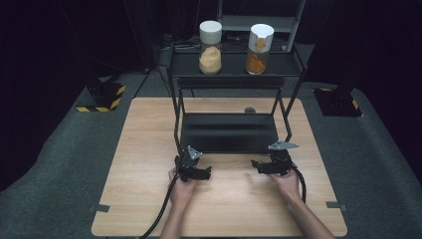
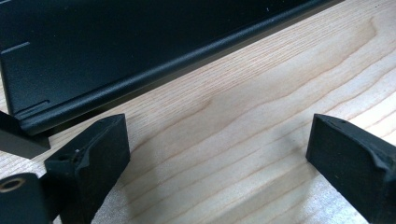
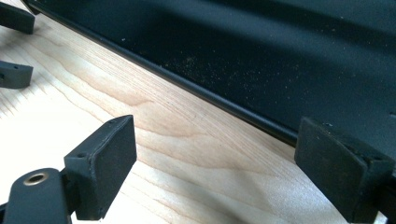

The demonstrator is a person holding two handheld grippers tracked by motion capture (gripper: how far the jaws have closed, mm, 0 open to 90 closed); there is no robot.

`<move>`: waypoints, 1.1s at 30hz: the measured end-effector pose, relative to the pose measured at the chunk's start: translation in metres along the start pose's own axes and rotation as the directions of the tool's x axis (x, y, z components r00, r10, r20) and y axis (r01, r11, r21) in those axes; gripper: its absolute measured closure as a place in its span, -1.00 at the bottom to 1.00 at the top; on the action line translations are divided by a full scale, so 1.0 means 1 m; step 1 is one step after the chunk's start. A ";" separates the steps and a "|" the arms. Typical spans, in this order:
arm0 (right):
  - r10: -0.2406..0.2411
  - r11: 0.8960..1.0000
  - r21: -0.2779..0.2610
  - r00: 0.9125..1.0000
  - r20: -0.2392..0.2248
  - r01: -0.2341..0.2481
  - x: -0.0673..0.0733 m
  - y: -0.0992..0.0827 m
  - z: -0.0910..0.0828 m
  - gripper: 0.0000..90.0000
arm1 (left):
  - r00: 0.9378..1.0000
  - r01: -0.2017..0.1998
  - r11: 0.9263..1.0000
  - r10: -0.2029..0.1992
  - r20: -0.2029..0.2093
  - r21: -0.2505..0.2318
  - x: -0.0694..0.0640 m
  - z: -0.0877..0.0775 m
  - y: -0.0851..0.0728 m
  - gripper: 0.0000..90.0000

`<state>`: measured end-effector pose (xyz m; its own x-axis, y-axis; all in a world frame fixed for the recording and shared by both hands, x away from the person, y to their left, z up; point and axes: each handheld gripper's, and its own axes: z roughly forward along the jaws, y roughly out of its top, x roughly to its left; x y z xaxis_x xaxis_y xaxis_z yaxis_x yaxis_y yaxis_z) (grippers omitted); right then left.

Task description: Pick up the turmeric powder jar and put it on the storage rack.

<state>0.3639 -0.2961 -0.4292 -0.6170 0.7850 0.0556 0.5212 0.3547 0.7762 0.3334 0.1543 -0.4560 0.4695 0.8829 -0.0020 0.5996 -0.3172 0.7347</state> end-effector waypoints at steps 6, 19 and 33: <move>-0.004 1.000 0.015 1.000 0.006 0.004 0.000 -0.009 0.003 -0.72 | 1.000 0.000 1.000 0.000 0.000 0.000 0.000 0.000 0.000 -0.86; 0.012 0.999 0.036 1.000 -0.008 -0.012 0.000 -0.017 0.011 -0.75 | 1.000 0.000 1.000 0.000 0.000 0.000 0.000 0.000 0.000 -0.86; -0.076 0.995 0.066 0.997 0.031 0.074 0.014 -0.016 0.017 -0.80 | 1.000 0.000 1.000 0.000 -0.001 0.000 0.000 0.000 0.000 -0.86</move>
<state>0.3563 -0.2823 -0.4514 -0.6366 0.7709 -0.0232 0.5117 0.4447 0.7351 0.3335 0.1541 -0.4560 0.4688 0.8833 -0.0016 0.6000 -0.3172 0.7344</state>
